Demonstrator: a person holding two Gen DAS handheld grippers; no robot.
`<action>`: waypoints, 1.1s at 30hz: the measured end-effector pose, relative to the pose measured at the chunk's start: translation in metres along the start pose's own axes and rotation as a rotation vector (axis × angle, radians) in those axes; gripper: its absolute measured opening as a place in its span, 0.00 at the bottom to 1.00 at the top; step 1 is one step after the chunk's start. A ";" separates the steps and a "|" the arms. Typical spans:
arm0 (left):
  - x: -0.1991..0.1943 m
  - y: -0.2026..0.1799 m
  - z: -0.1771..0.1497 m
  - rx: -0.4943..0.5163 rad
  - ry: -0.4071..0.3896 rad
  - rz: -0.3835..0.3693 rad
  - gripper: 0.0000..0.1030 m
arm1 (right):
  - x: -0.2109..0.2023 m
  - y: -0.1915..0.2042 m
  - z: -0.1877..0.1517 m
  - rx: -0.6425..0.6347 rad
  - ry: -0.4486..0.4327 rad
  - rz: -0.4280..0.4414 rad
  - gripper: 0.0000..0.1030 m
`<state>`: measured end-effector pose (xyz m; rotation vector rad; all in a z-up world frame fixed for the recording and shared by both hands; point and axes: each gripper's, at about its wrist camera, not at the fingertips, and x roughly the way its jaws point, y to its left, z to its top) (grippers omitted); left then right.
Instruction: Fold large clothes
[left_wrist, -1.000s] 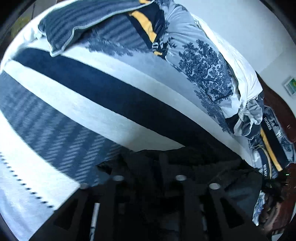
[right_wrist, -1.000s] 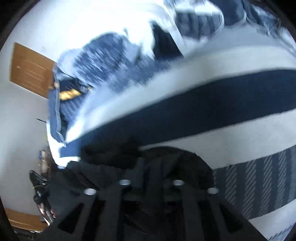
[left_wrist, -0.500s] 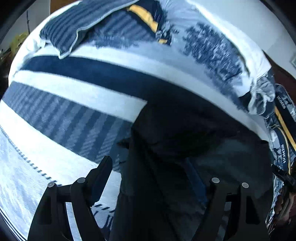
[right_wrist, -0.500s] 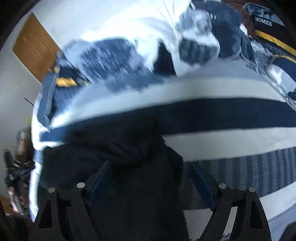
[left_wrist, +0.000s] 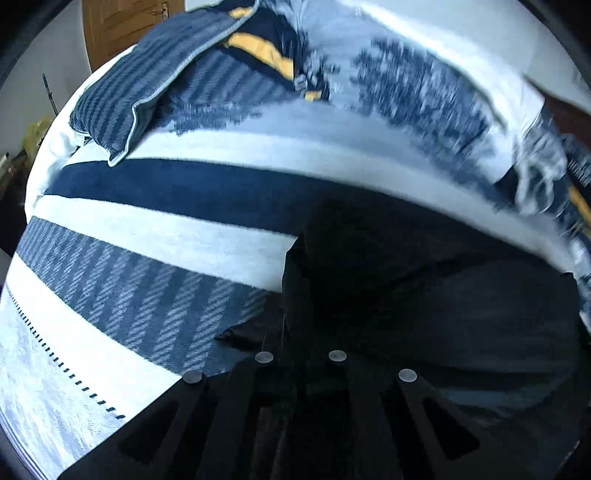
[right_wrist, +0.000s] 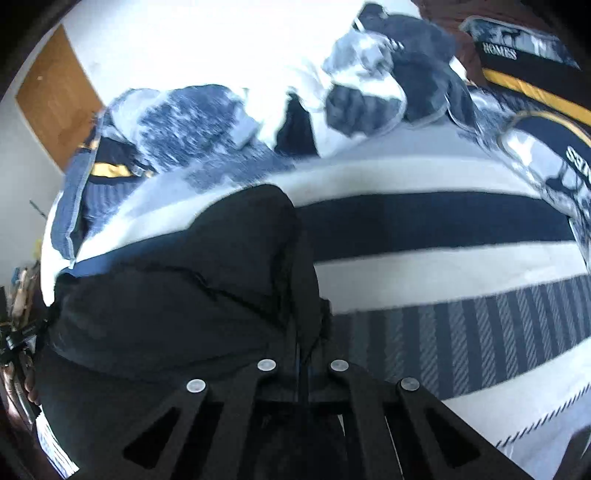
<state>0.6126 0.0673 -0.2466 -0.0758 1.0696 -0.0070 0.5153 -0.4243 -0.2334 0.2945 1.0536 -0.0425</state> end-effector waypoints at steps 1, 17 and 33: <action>0.005 -0.003 -0.001 0.003 -0.002 0.015 0.03 | 0.009 -0.001 -0.003 0.003 0.021 -0.018 0.02; -0.080 0.070 -0.041 -0.234 -0.134 -0.105 0.68 | -0.011 -0.019 -0.026 0.146 -0.042 0.033 0.17; -0.143 0.051 -0.272 -0.592 0.051 -0.300 0.88 | -0.111 -0.007 -0.248 0.533 -0.022 0.485 0.94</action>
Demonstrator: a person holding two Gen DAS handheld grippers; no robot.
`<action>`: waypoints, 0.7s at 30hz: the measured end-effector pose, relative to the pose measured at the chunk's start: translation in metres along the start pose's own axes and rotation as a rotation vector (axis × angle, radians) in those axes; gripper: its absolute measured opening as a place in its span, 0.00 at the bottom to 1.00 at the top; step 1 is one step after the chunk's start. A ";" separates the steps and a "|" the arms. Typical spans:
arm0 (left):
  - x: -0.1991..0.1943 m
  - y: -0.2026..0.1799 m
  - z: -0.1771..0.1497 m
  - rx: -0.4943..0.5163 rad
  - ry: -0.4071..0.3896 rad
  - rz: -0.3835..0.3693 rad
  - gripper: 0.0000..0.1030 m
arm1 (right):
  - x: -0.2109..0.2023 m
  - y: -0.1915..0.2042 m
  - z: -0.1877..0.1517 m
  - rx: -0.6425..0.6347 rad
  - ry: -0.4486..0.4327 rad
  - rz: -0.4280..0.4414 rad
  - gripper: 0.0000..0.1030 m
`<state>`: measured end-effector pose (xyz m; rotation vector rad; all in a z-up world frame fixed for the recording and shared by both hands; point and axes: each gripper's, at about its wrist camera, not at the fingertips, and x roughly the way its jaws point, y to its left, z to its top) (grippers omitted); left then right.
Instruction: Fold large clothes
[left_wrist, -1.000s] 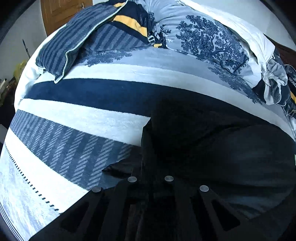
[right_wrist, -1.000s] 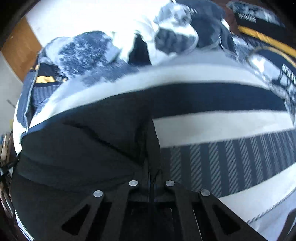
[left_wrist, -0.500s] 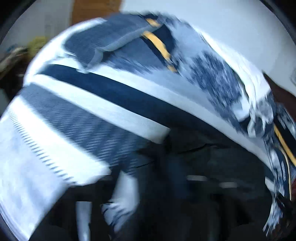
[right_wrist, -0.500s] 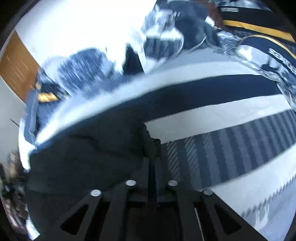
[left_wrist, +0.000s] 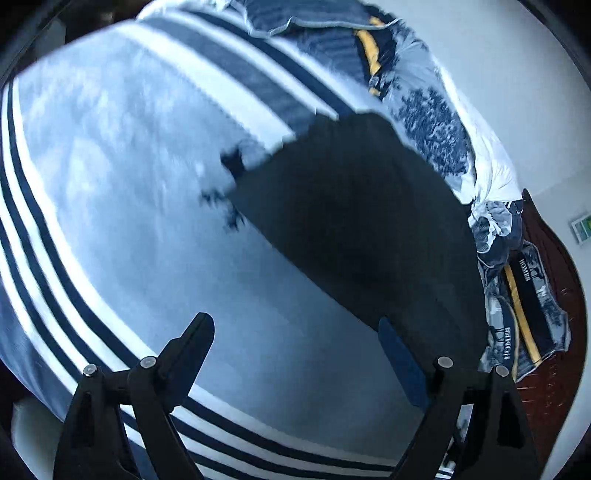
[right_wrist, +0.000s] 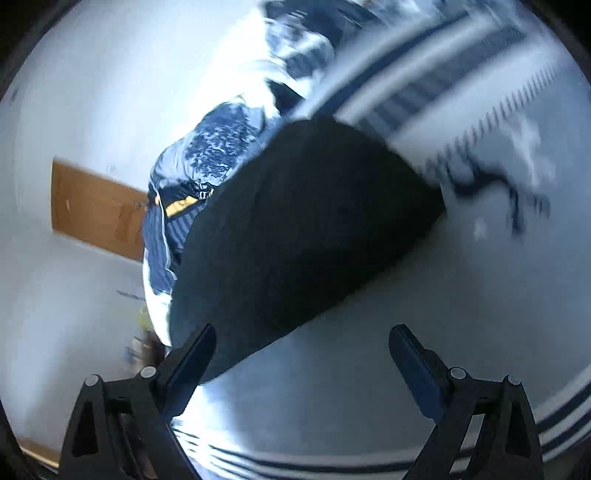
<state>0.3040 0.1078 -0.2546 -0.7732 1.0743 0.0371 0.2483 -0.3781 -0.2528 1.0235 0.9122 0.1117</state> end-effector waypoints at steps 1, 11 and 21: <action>0.006 -0.002 0.001 -0.016 0.001 -0.004 0.88 | 0.005 -0.007 0.004 0.047 0.017 0.034 0.94; 0.071 0.016 0.061 -0.294 0.031 -0.106 0.88 | 0.046 -0.060 0.053 0.301 0.039 0.041 0.94; 0.080 0.009 0.083 -0.319 -0.026 -0.186 0.17 | 0.074 -0.072 0.089 0.258 0.009 0.079 0.27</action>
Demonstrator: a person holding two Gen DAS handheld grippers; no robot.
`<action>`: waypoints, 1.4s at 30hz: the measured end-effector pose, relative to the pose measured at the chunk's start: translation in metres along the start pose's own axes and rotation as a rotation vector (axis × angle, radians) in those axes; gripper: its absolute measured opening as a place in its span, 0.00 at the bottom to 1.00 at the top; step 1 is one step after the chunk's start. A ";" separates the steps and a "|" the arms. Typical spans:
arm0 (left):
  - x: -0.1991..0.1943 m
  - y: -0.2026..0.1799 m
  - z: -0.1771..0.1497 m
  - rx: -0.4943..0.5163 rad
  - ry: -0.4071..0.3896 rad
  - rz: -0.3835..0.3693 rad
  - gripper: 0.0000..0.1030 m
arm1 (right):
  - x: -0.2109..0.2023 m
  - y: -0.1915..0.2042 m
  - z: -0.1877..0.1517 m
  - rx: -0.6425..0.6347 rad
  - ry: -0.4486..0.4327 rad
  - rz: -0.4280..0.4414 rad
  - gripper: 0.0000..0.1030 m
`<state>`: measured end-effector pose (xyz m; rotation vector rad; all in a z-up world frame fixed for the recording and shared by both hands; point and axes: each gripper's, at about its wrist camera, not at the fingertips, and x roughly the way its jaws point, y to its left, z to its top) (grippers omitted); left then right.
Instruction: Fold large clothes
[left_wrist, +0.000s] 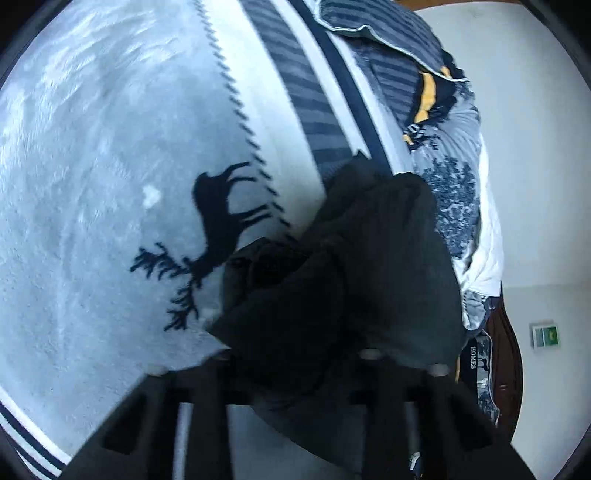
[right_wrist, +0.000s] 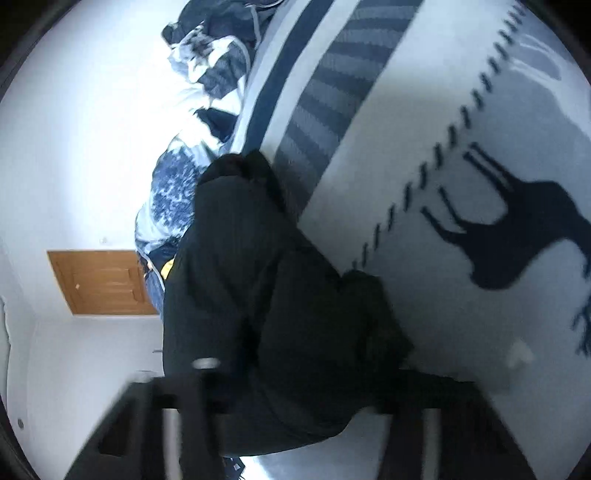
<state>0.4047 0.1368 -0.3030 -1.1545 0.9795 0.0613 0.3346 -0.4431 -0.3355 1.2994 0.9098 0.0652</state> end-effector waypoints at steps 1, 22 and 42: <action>-0.004 -0.005 -0.001 0.016 0.004 0.003 0.10 | -0.001 0.002 -0.001 -0.014 -0.008 -0.003 0.23; -0.186 0.093 -0.147 0.096 0.096 0.150 0.19 | -0.180 -0.031 -0.160 -0.219 0.005 -0.207 0.11; -0.201 -0.032 -0.148 0.661 -0.128 0.318 0.65 | -0.211 0.075 -0.151 -0.664 -0.136 -0.302 0.84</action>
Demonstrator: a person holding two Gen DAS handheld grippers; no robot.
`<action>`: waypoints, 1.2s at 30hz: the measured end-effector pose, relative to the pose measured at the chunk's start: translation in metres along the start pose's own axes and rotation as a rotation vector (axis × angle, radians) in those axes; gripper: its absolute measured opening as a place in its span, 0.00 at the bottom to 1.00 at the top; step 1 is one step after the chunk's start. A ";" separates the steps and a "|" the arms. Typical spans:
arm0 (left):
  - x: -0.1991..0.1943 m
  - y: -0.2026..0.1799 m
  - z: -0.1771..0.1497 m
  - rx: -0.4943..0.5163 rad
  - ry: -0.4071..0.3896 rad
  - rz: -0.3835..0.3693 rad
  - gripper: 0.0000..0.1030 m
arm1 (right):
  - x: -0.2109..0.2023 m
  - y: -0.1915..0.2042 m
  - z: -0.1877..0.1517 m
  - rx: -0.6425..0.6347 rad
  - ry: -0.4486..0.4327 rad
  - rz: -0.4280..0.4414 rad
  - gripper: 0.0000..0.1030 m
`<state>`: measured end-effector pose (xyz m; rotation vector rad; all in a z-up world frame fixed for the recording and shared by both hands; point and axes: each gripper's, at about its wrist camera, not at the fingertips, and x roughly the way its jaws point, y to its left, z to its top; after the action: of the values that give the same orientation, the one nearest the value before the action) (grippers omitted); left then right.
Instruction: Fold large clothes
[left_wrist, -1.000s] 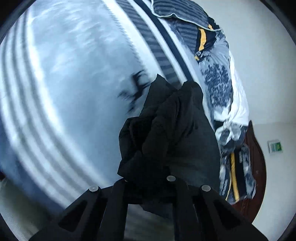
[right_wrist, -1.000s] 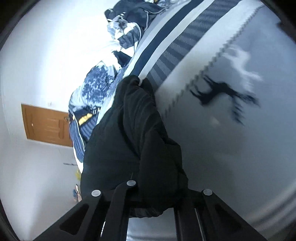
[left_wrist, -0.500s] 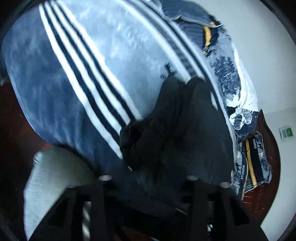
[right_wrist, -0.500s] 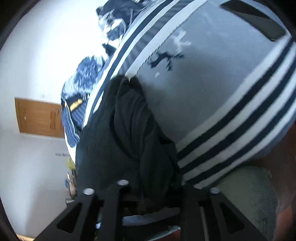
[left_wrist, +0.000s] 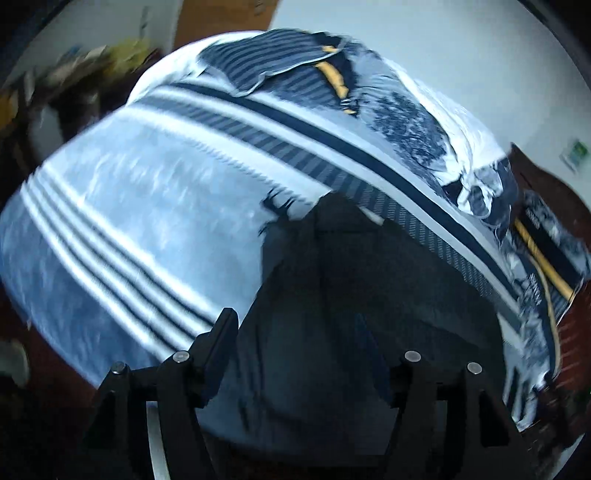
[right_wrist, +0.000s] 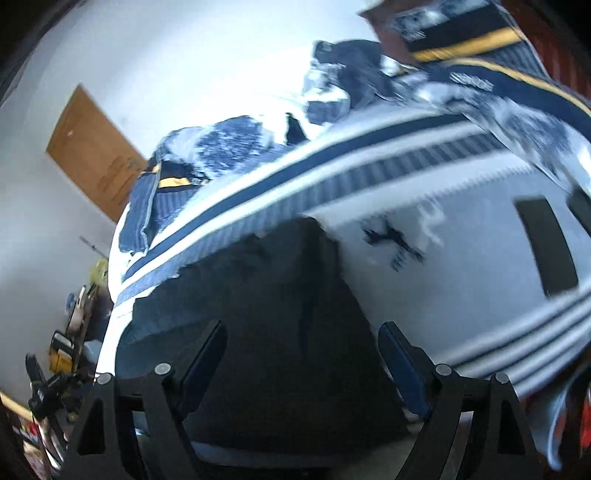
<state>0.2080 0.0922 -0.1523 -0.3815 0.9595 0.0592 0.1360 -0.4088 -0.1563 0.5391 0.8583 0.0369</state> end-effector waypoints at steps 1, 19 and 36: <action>0.005 -0.005 0.003 0.014 -0.007 0.017 0.65 | 0.007 0.007 0.007 -0.010 0.006 0.022 0.84; 0.174 -0.027 0.074 0.034 0.307 -0.095 0.20 | 0.222 -0.017 0.104 -0.016 0.401 -0.010 0.50; 0.188 -0.026 0.084 0.054 0.173 0.011 0.03 | 0.243 0.012 0.122 -0.101 0.270 -0.146 0.02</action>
<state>0.3882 0.0743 -0.2531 -0.3350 1.1317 0.0104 0.3874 -0.3921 -0.2585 0.3799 1.1514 0.0198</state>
